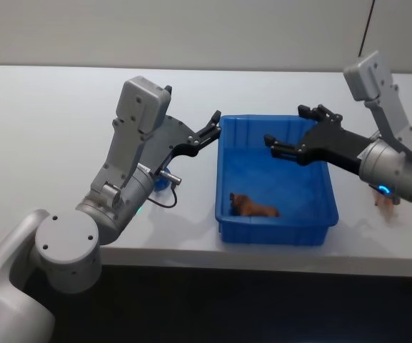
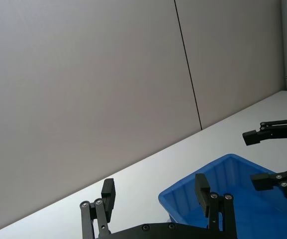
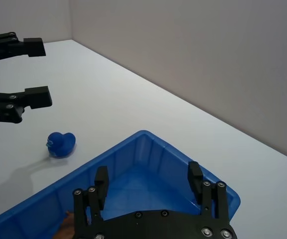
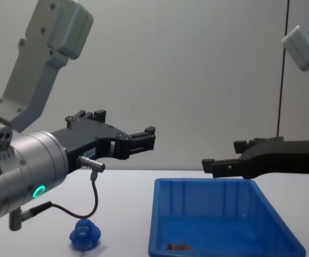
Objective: Pick up the two dolls from the table and place them into the box.
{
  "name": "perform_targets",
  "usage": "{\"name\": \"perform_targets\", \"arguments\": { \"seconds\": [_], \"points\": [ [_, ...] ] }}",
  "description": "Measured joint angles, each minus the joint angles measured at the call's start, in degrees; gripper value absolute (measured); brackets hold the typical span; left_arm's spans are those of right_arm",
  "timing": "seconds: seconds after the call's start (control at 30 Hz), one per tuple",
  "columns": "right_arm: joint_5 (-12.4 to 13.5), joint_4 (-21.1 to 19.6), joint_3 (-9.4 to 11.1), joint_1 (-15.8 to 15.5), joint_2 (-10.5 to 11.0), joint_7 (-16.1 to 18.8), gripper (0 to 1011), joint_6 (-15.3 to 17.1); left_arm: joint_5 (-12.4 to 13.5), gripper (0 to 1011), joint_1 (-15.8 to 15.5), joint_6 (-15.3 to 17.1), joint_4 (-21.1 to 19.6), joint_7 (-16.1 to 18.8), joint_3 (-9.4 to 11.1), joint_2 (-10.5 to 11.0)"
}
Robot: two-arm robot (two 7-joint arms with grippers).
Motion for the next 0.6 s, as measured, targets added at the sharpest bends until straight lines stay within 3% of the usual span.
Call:
{"name": "perform_targets", "arguments": {
  "seconds": [0.1,0.23,0.6],
  "points": [
    [0.0,0.1,0.0,0.1,0.0,-1.0,1001,-0.1,0.0,1001,0.0,0.0,0.0,0.0,0.0,0.0],
    [0.7,-0.3,0.3,-0.4,0.3,-2.7,1001,-0.3,0.0,1001,0.0,0.0,0.0,0.0,0.0,0.0],
    [4.9,-4.4,2.7,-5.2,3.6,-9.2,1001,0.4,0.0,1001,0.0,0.0,0.0,0.0,0.0,0.0]
  ]
}}
